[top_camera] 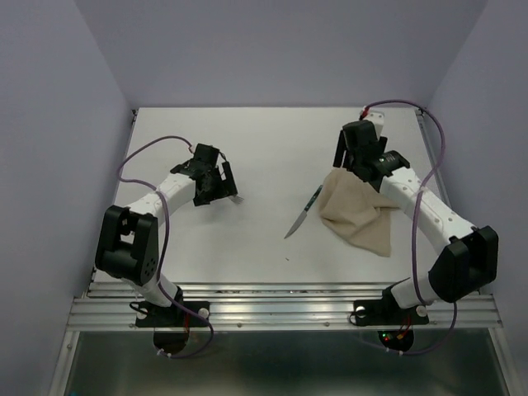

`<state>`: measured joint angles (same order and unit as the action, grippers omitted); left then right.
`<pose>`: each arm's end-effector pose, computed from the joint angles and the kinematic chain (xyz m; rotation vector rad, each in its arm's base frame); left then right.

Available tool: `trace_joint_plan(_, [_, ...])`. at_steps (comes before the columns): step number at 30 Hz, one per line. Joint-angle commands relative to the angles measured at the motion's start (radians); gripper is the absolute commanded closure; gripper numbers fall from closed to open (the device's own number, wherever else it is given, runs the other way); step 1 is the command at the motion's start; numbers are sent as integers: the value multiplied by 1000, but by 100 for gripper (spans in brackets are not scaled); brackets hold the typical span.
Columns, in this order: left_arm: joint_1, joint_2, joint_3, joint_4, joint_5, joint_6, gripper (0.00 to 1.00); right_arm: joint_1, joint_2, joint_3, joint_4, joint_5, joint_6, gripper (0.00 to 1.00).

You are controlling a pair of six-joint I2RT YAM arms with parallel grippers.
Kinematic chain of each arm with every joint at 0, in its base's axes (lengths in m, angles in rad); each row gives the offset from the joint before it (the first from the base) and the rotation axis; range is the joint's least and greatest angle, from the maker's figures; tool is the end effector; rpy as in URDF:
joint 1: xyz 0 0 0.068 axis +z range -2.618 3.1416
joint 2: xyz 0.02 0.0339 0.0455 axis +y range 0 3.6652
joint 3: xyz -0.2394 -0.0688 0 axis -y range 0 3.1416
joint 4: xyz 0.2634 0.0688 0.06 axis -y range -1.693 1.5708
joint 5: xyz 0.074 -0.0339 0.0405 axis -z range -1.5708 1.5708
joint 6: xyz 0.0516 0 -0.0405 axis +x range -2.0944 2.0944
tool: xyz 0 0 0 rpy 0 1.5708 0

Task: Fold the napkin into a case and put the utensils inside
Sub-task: Move the crumpled napkin to the center of the board, then pick up the knife from the center of the board.

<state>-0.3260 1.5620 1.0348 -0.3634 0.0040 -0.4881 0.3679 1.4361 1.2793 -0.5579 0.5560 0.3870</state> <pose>0.3360 -0.1138 0.1746 -0.2003 2.4875 -0.3542 0.3330 0.0992 0.2916 0.3005 2.1477 -0.2089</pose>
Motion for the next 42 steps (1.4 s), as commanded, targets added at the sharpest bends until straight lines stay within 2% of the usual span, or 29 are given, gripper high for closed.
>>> trace_joint_plan(1, [-4, 18, 64, -32, -59, -32, 5, 130, 53, 23, -8, -123, 47, 22])
trace_joint_plan(11, [-2, -17, 67, -51, -91, -49, 6, 200, 159, -119, 108, -350, 216, 34])
trace_joint_plan(18, [5, -23, 62, -60, -110, -55, 7, 218, 263, -143, 128, -352, 245, 42])
trace_joint_plan(29, [45, -65, 31, -65, -113, -53, 8, 227, 411, -84, 158, -320, 236, 46])
trace_joint_plan(32, [61, -75, 18, -65, -113, -49, 8, 227, 452, -51, 168, -323, 227, 51])
trace_joint_plan(35, [88, -86, -1, -62, -102, -43, 8, 252, 498, -12, 174, -330, 202, 66])
trace_joint_plan(36, [97, -91, -8, -62, -93, -41, 8, 272, 512, 26, 173, -334, 194, 76])
trace_joint_plan(39, [137, -111, -25, -69, -87, -32, 8, 316, 578, 119, 164, -341, 174, 89])
trace_joint_plan(42, [182, -134, -42, -68, -76, -23, 9, 344, 661, 210, 148, -358, 164, 92])
